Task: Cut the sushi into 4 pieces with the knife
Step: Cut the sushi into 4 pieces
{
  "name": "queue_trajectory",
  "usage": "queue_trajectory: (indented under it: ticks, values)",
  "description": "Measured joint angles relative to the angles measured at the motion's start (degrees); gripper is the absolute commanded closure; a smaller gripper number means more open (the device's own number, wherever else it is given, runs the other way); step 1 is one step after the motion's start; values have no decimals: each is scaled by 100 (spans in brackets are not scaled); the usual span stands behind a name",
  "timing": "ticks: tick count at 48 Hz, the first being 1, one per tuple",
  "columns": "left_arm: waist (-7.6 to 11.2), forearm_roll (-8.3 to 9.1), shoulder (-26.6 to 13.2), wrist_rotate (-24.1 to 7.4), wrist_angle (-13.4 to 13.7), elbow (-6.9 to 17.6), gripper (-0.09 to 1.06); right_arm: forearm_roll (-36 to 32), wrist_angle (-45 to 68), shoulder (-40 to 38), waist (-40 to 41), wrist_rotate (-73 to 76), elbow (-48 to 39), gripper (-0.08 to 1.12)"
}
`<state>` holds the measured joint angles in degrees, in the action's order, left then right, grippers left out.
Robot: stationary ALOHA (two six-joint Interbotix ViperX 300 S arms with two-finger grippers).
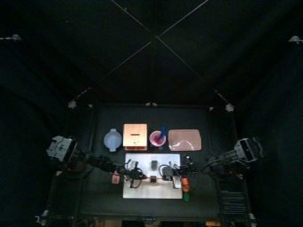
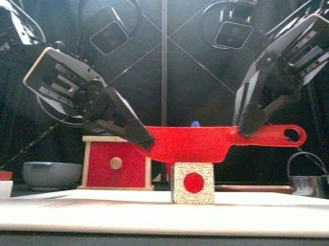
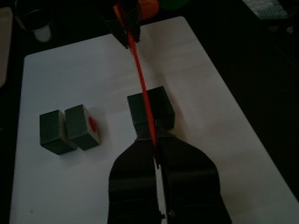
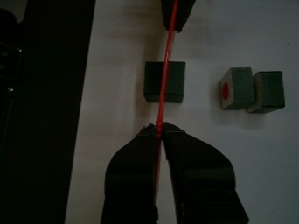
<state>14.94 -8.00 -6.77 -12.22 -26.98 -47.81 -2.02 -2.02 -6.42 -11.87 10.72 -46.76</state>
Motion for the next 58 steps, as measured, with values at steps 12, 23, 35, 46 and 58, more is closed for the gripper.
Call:
queue_trajectory:
  ticks: [12,23,35,46,58]
  values:
    - [62,-396,-18,26,0,0,82,0,0,0,0,-9,0,83]
    - [132,-809,-88,26,9,44,82,0,0,9,0,0,0,83]
    - [141,-976,-334,18,0,114,82,0,9,158,18,0,9,83]
    - [123,-1292,-1002,9,-149,202,82,114,193,712,35,-9,26,83]
    - [185,-1767,-1248,0,-202,352,85,185,229,888,18,-9,62,83]
